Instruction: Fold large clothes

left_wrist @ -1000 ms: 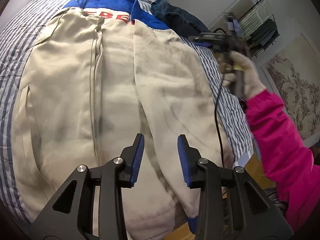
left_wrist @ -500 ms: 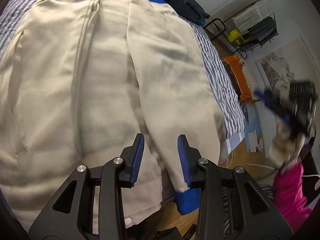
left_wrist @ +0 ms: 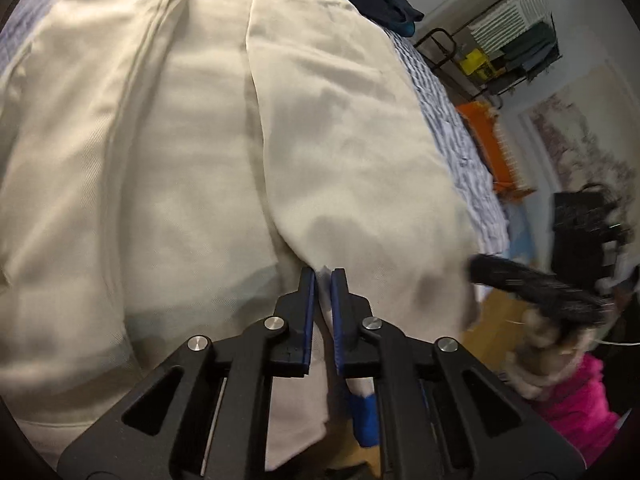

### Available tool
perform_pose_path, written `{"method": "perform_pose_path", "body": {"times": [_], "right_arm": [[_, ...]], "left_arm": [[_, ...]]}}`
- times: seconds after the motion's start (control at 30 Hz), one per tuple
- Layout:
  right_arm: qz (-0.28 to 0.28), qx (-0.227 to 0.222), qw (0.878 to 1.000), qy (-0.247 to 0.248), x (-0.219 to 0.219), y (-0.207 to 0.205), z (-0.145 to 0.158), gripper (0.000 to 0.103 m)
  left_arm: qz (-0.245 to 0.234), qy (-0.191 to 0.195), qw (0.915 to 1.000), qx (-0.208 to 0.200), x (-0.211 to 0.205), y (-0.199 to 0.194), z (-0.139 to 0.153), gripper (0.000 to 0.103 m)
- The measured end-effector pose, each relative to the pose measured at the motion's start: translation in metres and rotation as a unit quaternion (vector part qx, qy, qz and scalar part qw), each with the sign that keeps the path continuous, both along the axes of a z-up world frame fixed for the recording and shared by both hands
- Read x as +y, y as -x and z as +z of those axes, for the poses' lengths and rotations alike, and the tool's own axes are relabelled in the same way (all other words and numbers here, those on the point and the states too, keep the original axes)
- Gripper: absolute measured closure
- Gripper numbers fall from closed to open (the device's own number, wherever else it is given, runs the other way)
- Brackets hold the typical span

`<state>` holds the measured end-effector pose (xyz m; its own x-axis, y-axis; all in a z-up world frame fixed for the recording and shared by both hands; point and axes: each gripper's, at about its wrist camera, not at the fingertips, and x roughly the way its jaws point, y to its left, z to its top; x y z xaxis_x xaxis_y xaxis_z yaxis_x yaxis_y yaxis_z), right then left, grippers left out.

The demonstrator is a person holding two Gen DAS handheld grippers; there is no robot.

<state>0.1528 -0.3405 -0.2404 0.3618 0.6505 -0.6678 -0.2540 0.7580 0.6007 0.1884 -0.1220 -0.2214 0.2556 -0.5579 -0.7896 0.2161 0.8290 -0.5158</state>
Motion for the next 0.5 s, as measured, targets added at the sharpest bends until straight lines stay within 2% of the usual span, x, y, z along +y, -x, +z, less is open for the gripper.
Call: {"method": "perform_pose_path", "body": {"times": [0.07, 0.17, 0.23, 0.3, 0.33, 0.43, 0.5], "right_arm": [[0.014, -0.03, 0.999, -0.031, 0.003, 0.007, 0.016, 0.07], [0.023, -0.063, 0.997, -0.044, 0.0, 0.011, 0.033, 0.063], [0.014, -0.061, 0.998, -0.025, -0.004, 0.011, 0.028, 0.063], [0.008, -0.04, 0.999, -0.004, -0.006, 0.008, 0.013, 0.062], [0.008, -0.032, 0.999, 0.006, -0.007, 0.008, 0.007, 0.066], [0.018, -0.007, 0.999, 0.038, -0.004, 0.009, -0.007, 0.094], [0.017, -0.01, 0.999, 0.037, -0.003, 0.014, -0.003, 0.097]], "left_arm": [[-0.006, -0.009, 0.9999, -0.005, -0.003, -0.001, -0.001, 0.098], [-0.012, -0.019, 0.9997, -0.013, -0.005, -0.002, -0.002, 0.098], [-0.011, -0.021, 0.9996, -0.015, -0.004, -0.003, -0.002, 0.098], [-0.011, -0.021, 0.9996, -0.015, -0.004, -0.004, -0.003, 0.098], [-0.011, -0.021, 0.9996, -0.016, -0.004, -0.004, -0.003, 0.099], [-0.013, -0.027, 0.9993, -0.02, -0.005, -0.004, -0.002, 0.1], [-0.013, -0.028, 0.9993, -0.022, -0.007, -0.004, 0.0, 0.101]]}}
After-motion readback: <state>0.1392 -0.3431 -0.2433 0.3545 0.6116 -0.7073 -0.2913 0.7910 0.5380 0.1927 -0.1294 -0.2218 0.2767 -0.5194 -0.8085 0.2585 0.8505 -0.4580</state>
